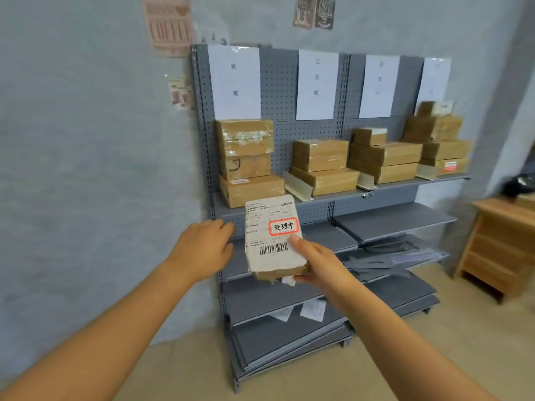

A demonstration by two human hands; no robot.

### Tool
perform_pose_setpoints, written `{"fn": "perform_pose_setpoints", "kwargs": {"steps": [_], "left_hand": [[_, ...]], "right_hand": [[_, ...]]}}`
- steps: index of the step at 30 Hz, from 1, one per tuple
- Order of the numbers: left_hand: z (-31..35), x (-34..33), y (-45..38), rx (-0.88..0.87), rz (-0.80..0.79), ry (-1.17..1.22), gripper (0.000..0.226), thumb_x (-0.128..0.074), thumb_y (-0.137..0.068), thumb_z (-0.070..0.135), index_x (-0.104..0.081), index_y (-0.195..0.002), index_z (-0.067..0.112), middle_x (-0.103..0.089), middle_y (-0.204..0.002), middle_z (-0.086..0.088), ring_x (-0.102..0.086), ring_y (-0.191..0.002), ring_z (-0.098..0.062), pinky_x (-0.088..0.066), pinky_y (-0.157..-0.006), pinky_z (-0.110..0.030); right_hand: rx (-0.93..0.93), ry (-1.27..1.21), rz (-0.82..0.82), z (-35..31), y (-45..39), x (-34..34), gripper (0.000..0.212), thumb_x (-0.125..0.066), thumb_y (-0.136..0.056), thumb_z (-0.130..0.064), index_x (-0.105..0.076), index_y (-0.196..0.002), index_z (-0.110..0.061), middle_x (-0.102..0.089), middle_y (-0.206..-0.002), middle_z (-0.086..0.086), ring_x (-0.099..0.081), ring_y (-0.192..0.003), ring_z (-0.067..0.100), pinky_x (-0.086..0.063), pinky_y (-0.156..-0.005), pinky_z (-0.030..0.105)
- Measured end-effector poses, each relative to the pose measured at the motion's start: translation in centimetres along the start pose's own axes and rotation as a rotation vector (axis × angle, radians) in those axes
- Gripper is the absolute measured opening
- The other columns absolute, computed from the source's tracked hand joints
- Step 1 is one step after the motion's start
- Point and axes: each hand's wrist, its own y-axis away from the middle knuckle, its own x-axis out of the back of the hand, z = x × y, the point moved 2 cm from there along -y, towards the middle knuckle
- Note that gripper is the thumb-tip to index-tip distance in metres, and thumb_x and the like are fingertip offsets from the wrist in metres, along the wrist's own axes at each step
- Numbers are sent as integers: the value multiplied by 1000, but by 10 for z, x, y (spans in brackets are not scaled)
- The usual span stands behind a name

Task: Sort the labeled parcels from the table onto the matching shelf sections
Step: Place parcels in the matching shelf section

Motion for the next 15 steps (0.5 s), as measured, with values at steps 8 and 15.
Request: {"fn": "perform_pose_setpoints", "kwargs": {"steps": [8,15], "left_hand": [[0,-29,-126,-65,76,72,29,-52,-95,28,-59,-120,15,-64,-108,-4,-60,-101,-28,-46,-75,-37],[34,-46,-227,-132,101,78,34,-51,-94,27,-59,-124,13,-64,-115,-6,-59,-107,-27,-51,-81,-41]], "right_hand": [[31,-26,59,-30,-92,68,57,-60,-86,-63,-63,-124,-21,-75,-113,-4,-70,-107,17,-55,-95,37],[66,-41,111,-42,-145,139,82,-63,-62,-74,-62,-125,-21,-75,-112,-5,-71,-105,16,-56,-91,33]]}}
